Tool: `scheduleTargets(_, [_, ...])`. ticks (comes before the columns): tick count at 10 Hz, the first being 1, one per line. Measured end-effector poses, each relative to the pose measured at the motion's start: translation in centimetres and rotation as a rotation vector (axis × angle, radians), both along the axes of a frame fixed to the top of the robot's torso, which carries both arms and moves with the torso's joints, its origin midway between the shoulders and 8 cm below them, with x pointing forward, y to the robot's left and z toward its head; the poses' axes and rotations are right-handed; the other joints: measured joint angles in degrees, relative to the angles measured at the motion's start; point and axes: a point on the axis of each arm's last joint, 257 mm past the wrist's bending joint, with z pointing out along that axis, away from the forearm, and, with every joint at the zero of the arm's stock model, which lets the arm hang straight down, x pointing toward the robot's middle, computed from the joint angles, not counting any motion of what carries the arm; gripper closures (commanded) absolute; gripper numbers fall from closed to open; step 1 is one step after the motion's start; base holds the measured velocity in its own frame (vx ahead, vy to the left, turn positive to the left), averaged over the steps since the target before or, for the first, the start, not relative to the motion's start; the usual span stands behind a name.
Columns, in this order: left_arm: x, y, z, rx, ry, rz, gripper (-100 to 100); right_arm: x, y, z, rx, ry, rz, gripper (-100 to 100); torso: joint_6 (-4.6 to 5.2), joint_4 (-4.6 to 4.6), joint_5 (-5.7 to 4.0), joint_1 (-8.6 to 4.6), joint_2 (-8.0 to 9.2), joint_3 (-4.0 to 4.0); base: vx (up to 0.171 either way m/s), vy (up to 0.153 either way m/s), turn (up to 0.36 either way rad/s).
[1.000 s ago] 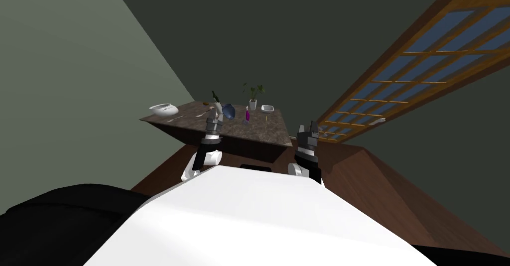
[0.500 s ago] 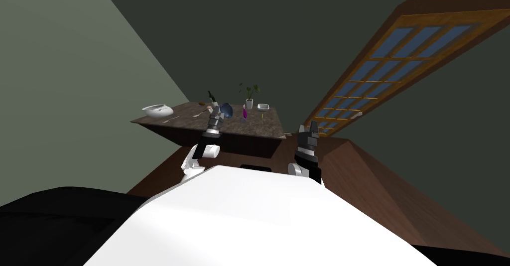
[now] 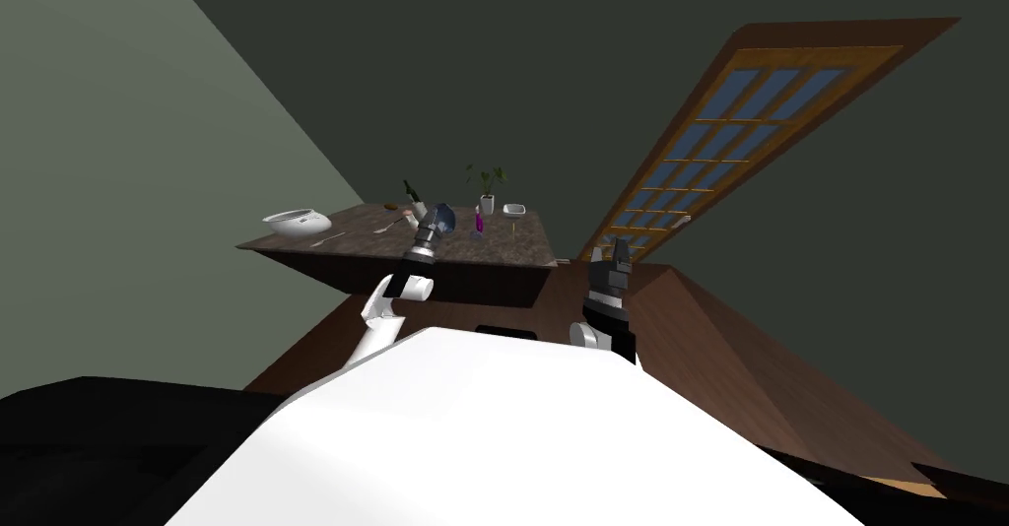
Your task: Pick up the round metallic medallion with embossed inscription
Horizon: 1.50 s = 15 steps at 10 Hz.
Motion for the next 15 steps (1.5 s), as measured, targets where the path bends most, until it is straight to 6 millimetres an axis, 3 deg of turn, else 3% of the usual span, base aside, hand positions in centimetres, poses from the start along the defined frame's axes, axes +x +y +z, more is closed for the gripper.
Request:
scheduleTargets(2, [1.8, 0.9, -0.5, -0.003, 0.043, 0.008, -100, 0.0, 0.0, 0.0, 0.000, 0.000, 0.000, 0, 0.00, 0.00, 0.00, -0.01, 0.00, 0.00, -0.073, -0.013, -0.124])
scheduleTargets(11, [8.5, 8.3, -3.6, -0.038, 0.267, 0.097, -100, 0.0, 0.0, 0.0, 0.000, 0.000, 0.000, 0, 0.04, -0.03, 0.00, 0.01, -0.14, -0.08, -0.053, -0.010, -0.146])
scheduleTargets(15, [10.8, 12.1, -6.4, -0.070, 0.391, 0.161, -100, 0.0, 0.0, 0.0, 0.000, 0.000, 0.000, 0, -0.05, -0.05, 0.02, 0.06, -0.21, -0.12, -0.026, -0.010, -0.127])
